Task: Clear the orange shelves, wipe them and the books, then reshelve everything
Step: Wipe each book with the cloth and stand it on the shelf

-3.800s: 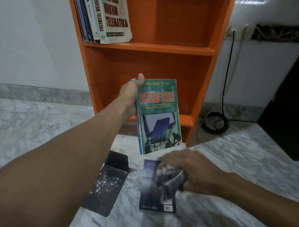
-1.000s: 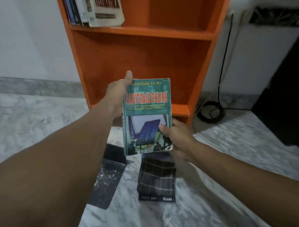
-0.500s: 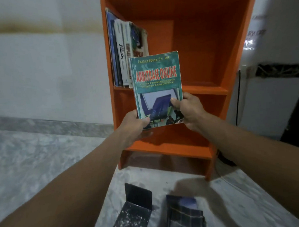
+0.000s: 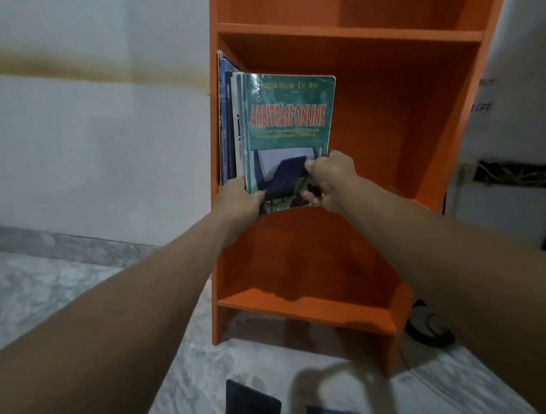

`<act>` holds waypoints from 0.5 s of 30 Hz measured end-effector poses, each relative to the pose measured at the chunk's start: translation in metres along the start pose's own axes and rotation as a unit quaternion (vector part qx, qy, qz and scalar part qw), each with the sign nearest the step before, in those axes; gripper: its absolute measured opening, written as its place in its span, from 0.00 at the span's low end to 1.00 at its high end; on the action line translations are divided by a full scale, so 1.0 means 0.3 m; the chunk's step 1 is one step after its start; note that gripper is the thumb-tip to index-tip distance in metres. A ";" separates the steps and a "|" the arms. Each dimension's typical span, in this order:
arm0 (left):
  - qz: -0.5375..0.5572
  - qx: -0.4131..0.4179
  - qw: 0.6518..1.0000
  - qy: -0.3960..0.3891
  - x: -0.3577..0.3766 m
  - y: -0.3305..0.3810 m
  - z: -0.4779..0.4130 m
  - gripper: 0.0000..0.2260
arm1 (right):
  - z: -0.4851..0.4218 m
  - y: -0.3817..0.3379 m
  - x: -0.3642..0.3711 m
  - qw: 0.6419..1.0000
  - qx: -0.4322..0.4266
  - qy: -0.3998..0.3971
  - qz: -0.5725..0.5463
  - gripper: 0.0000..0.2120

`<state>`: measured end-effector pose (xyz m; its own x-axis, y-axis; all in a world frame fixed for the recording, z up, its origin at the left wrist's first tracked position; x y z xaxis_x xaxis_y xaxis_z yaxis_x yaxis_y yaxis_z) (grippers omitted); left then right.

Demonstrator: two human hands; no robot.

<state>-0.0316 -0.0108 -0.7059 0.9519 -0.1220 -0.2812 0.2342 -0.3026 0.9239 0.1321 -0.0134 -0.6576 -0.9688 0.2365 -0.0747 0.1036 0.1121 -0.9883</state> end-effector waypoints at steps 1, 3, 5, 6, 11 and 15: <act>-0.002 0.002 1.000 0.009 0.003 -0.004 -0.010 0.08 | -0.016 0.003 -0.002 1.000 -0.004 0.013 0.009 0.05; -0.003 0.006 1.000 0.023 0.008 -0.008 -0.028 0.09 | -0.046 0.012 -0.011 0.999 -0.013 0.025 0.016 0.04; -0.008 0.013 0.999 0.041 0.012 -0.012 -0.046 0.11 | -0.074 0.021 -0.017 1.000 -0.010 0.004 0.006 0.05; -0.017 0.018 0.998 0.054 0.016 -0.015 -0.056 0.11 | -0.089 0.024 -0.020 1.000 -0.006 -0.014 -0.007 0.06; -0.051 0.024 0.992 0.109 0.058 -0.002 -0.104 0.14 | -0.191 0.010 -0.043 0.995 -0.014 -0.085 -0.053 0.08; -0.099 0.016 0.982 0.158 0.094 0.036 -0.151 0.14 | -0.287 -0.020 -0.068 0.991 -0.021 -0.113 -0.064 0.06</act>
<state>0.0067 0.0253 -0.6922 0.9035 0.2394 -0.3555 0.4193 -0.3214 0.8491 0.1705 0.0642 -0.6388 -0.9998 -0.0032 0.0189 -0.0192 0.1689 -0.9854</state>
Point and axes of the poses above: each hand's wrist, its own z-axis away from the middle knuckle, its own x-axis out of the palm, y = z × x, the point moved 4 cm from there along -z, towards the middle knuckle, and after that the axes turned 11 degrees about -y, right-handed, at the moved point
